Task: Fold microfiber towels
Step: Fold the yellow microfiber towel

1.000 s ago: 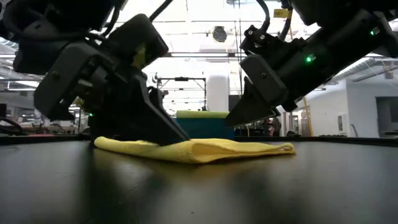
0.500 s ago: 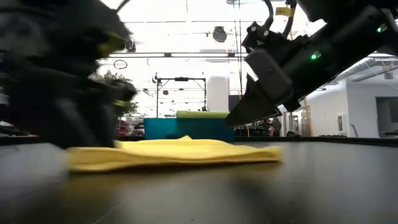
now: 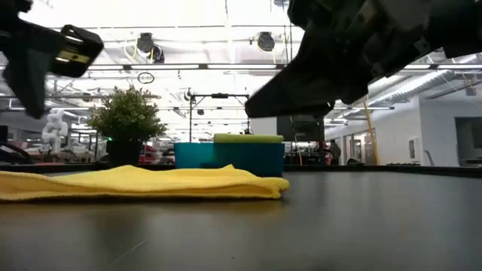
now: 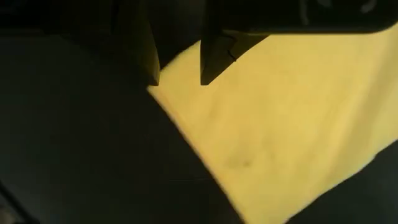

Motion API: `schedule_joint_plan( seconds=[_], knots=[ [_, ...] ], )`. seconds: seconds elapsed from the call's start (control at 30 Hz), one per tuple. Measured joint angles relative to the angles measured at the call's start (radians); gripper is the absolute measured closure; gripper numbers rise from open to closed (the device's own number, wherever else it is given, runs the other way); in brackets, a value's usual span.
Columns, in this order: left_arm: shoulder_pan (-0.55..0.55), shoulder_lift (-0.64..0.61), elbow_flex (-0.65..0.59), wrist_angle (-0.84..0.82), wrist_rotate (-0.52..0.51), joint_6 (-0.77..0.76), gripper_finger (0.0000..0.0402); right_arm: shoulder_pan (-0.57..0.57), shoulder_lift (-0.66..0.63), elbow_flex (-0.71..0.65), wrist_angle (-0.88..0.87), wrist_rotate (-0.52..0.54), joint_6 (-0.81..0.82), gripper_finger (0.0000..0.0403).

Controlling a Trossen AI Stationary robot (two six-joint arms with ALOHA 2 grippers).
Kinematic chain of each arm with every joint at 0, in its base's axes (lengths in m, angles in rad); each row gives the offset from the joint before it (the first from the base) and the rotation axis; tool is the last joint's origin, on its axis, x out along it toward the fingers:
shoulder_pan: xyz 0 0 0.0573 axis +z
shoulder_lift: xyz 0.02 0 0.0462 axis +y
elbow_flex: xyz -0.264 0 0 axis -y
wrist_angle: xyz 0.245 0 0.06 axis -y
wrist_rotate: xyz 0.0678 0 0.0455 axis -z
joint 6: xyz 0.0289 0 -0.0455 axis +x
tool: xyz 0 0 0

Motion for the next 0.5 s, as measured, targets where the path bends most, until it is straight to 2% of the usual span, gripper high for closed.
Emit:
schedule_joint_plan(
  seconds=[0.07, 0.23, 0.3, 0.5],
  knots=[
    [-0.022, 0.007, 0.000, 0.012, 0.002, 0.003, 0.0282, 0.000, 0.000, 0.000, 0.018, -0.035, -0.026, 0.0334],
    [-0.065, 0.071, 0.000, 0.134, 0.005, 0.097, 0.0267, 0.000, 0.000, 0.000, 0.015, -0.039, -0.040, 0.0297],
    [-0.074, 0.115, 0.001, 0.183, -0.009, 0.137, 0.0251, -0.002, 0.000, 0.000, 0.014, -0.039, -0.040, 0.0282],
    [-0.087, 0.199, 0.001, 0.180, -0.133, 0.181, 0.0183, -0.001, 0.000, 0.000, 0.015, -0.036, -0.035, 0.0259]
  ],
)
